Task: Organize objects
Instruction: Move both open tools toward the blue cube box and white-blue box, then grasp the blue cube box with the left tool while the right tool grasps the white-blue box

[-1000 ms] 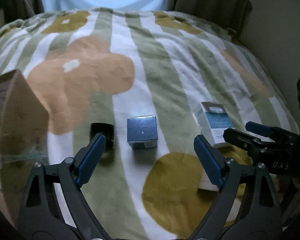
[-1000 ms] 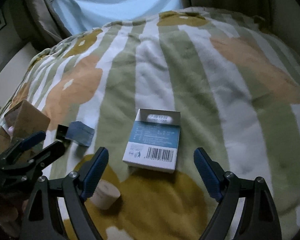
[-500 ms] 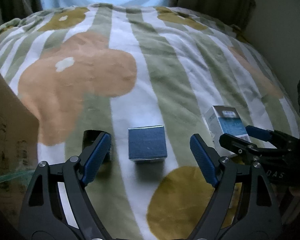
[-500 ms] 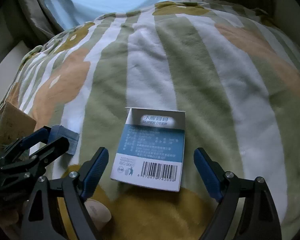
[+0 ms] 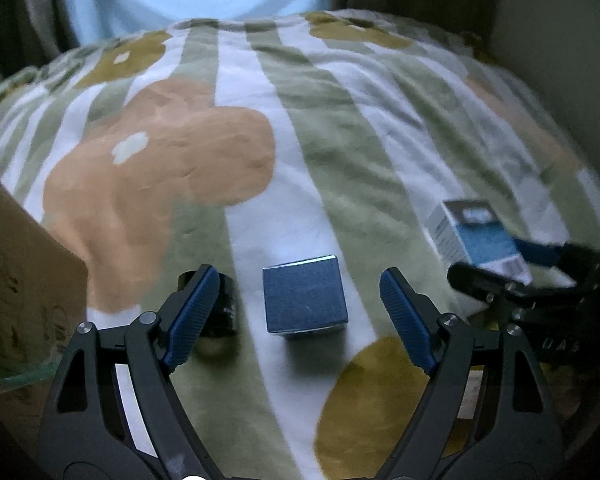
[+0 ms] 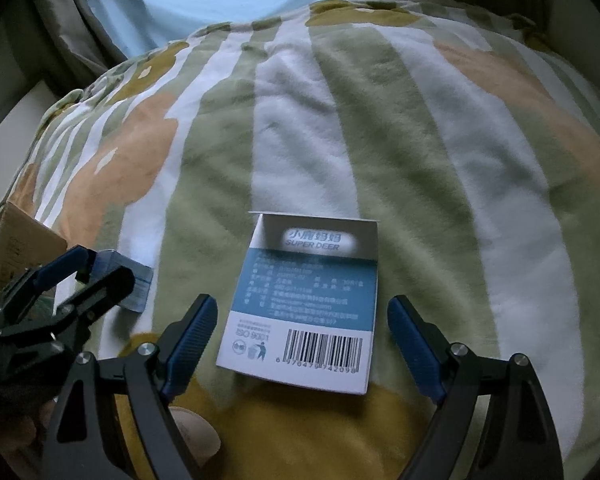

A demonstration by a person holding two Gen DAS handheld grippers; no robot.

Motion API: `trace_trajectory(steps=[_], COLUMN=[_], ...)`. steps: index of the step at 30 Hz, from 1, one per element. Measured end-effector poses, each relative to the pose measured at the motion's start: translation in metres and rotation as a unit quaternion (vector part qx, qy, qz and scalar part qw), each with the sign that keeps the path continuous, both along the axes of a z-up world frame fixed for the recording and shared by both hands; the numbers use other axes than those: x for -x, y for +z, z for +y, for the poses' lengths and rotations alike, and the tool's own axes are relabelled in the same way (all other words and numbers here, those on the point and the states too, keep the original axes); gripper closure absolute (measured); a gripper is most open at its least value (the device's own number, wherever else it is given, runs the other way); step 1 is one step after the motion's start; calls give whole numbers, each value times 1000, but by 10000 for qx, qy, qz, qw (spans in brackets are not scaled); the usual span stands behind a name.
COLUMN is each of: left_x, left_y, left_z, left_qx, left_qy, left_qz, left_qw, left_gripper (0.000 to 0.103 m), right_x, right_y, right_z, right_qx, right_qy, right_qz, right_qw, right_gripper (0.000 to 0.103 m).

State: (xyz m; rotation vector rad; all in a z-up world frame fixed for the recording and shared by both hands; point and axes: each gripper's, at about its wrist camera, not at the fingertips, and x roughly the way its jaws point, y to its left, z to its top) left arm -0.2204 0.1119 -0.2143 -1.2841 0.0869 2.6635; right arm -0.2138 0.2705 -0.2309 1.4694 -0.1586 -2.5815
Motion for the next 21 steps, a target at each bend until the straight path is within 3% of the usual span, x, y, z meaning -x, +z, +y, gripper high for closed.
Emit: trace_trajectory(steps=[5, 8, 11, 17, 21], left_x=[-1, 0, 1, -6, -9], left_y=[-5, -5, -4, -10, -15], left_z=[5, 2, 2, 21, 28], left_qx=[418, 353, 485, 1097, 1106], left_qy=[69, 95, 86, -16, 71], left_qz=[53, 30, 15, 85, 5], left_qw=[9991, 9993, 9988, 9939, 9938], left_gripper=[22, 25, 34, 34, 34], right_x=[2, 3, 4, 2, 1], right_y=[-4, -7, -8, -8, -9], right_z=[0, 0, -2, -5, 0], right_qx=[-116, -92, -116, -118, -15], right_qy=[-19, 28, 103, 99, 138], right_qz=[9, -30, -46, -25, -18], right_qw=[9999, 9999, 9999, 9999, 9999], right_gripper=[18, 19, 30, 33, 34])
